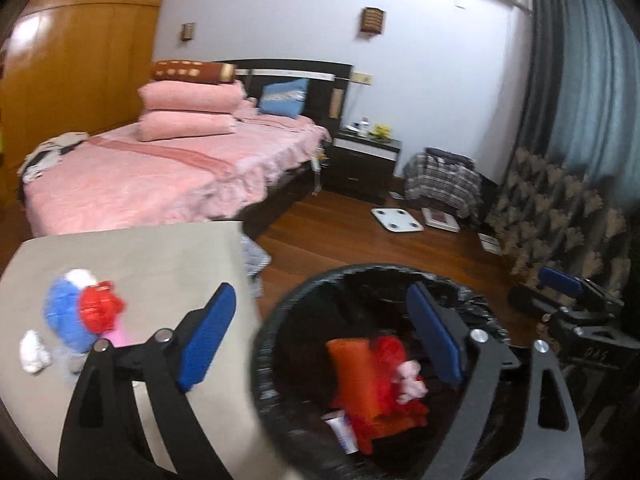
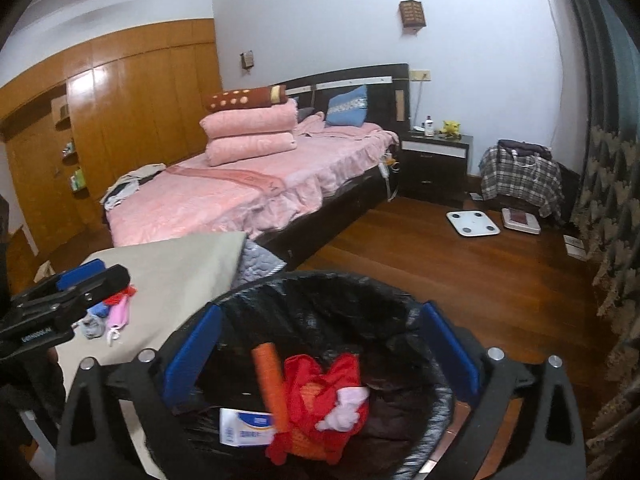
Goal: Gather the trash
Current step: 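Carry sponge and sock over the trash bin and open both tools, then grasp the white plastic bag bundle on the table with the left tool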
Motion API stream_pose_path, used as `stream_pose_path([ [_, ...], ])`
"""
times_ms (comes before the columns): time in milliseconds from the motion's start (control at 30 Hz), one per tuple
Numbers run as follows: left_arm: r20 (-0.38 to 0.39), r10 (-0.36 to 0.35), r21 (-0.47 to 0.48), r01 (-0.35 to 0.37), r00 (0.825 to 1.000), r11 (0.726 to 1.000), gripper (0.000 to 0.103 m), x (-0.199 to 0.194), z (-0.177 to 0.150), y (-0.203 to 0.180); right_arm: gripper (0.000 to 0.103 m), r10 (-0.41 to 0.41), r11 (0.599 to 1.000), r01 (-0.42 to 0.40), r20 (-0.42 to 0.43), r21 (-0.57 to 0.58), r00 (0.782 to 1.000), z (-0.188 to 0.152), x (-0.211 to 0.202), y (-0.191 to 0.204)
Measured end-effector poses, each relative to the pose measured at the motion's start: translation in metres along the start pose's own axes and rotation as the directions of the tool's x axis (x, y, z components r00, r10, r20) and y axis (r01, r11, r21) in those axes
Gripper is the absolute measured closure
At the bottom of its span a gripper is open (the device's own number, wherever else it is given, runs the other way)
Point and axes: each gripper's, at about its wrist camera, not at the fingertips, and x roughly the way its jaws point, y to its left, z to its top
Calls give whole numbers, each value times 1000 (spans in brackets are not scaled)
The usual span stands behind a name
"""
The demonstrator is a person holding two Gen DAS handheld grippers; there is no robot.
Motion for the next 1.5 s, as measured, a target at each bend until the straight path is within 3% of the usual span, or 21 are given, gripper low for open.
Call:
stream_pose_path([
  [333, 9, 193, -75, -192, 981, 979, 16, -52, -14, 77, 6, 148, 987, -149, -21, -62, 989, 6, 19, 78],
  [800, -10, 409, -173, -405, 912, 898, 16, -95, -35, 182, 6, 285, 947, -293, -75, -129, 955, -2, 70, 194],
  [1100, -55, 482, -218, -481, 875, 849, 16, -101, -48, 234, 6, 303, 937, -319, -122, -145, 945, -14, 98, 239],
  [1500, -142, 500, -246, -519, 854, 818, 21, -70, -62, 285, 6, 282, 933, -313, -180, -178, 942, -30, 125, 268],
])
